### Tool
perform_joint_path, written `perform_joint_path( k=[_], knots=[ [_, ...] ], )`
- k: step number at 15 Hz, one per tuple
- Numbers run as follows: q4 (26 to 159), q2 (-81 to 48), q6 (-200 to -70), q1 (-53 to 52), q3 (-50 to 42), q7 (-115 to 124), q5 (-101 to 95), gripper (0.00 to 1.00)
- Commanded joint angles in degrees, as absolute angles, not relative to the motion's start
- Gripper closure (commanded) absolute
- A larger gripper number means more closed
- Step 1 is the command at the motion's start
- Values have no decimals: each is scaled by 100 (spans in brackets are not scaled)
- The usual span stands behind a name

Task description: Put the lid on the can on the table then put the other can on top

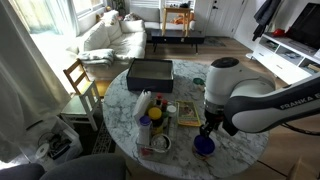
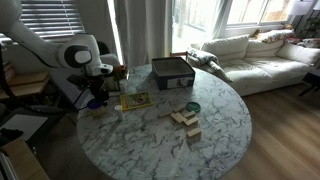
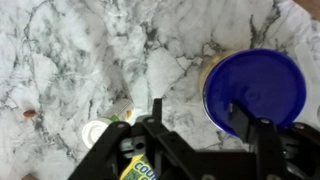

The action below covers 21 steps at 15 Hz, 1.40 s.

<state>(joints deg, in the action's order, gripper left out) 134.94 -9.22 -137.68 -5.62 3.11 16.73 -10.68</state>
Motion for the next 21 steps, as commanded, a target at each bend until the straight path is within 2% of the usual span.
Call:
perform_joint_path(
  k=[1,8,15,21],
  knots=[
    [13561,-631,-13755,-597,235,1711,-1233,1],
    [13089,-92,-13711,-728,575,885,-992,0],
    [12069,-803,-13874,-954,1026,-748,-59,0],
    [11703,-1432,-13720,-944,1264,-1790,216,0]
  ],
)
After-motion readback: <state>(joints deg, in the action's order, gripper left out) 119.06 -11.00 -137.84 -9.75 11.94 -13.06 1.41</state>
